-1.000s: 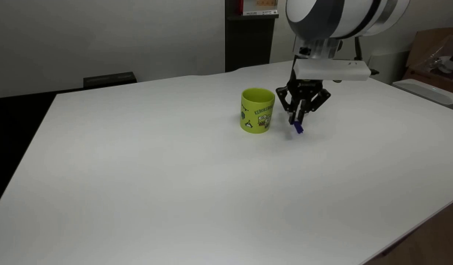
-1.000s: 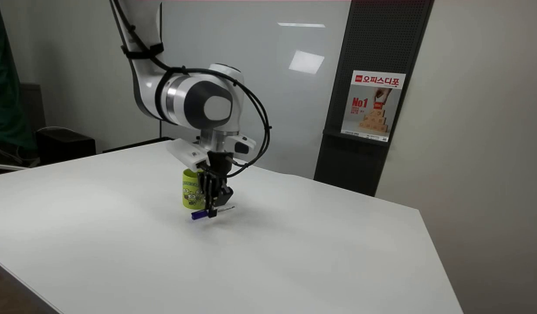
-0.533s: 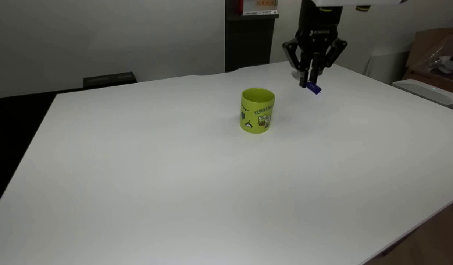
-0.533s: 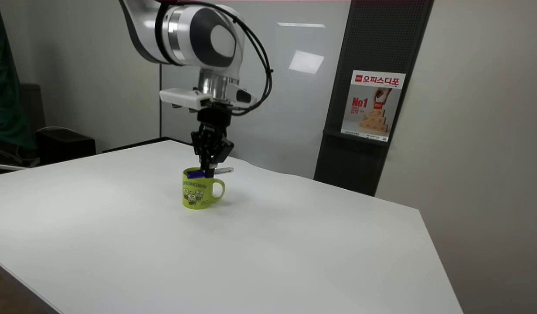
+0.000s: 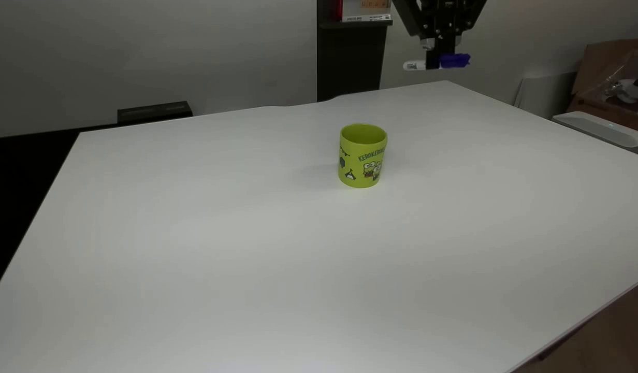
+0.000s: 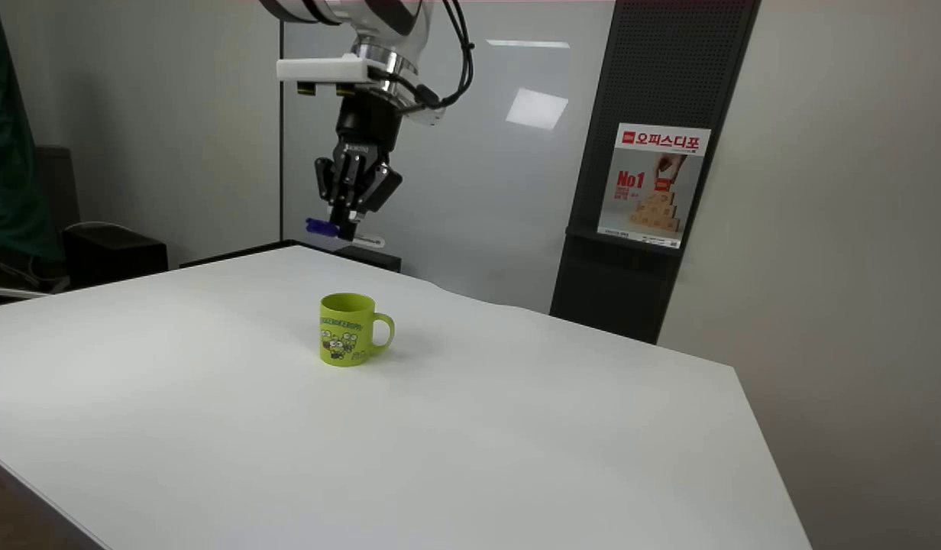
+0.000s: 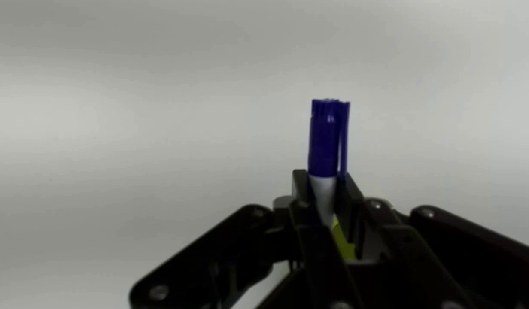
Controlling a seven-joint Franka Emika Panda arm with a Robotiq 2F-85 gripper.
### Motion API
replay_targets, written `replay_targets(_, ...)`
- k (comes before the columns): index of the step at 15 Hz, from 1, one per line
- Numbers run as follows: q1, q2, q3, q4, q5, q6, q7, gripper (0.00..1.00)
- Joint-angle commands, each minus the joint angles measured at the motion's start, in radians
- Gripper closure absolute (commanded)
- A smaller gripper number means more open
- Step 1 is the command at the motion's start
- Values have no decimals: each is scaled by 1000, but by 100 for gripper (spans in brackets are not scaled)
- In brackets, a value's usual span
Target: Put the marker inside the mug.
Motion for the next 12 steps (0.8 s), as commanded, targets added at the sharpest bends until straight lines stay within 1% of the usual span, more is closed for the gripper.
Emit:
replay_targets(1,-24,159,21,224,27,-161,-56,95)
replay_targets(8,-7,436,61,560,48,-323,-103,95)
replay_targets(12,2,526,76,683,57,-397,-96,95)
